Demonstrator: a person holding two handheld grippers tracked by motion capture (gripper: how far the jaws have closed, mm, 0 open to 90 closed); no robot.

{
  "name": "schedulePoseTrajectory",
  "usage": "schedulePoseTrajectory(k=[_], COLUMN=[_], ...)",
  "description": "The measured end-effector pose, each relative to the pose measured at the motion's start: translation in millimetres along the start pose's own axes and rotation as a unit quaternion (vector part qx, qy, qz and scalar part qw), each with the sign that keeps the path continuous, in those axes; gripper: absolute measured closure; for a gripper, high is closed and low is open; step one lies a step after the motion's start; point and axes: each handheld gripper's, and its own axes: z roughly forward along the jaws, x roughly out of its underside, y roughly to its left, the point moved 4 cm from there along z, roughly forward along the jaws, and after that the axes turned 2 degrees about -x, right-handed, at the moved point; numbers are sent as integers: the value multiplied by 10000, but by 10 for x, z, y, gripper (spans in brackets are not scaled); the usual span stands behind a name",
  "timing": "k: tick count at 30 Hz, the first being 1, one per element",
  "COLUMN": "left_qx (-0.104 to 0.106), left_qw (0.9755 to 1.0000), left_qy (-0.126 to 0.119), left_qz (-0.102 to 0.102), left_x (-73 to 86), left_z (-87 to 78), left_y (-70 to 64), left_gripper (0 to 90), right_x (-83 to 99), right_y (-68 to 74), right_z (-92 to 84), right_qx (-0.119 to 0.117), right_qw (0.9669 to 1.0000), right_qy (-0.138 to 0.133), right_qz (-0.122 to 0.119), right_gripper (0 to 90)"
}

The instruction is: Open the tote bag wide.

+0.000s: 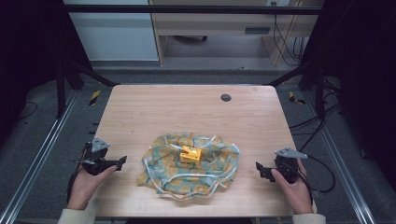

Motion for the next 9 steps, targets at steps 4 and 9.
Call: schedulePoseTrajectory(k=[4,9], left_qx=[26,46], left_qw=[10000,10000], left_qy=[-12,-34], left_qz=[-2,11], left_x=[9,9], left_z=[18,10], left_y=[1,-2], left_gripper=[75,75], right_x=[23,42], right_y=[62,73], right_z=[11,31], right_qx=[-32,-55], right_qw=[9999,9996], right_qy=[99,160], right_qz=[-113,-239], right_gripper=[62,63])
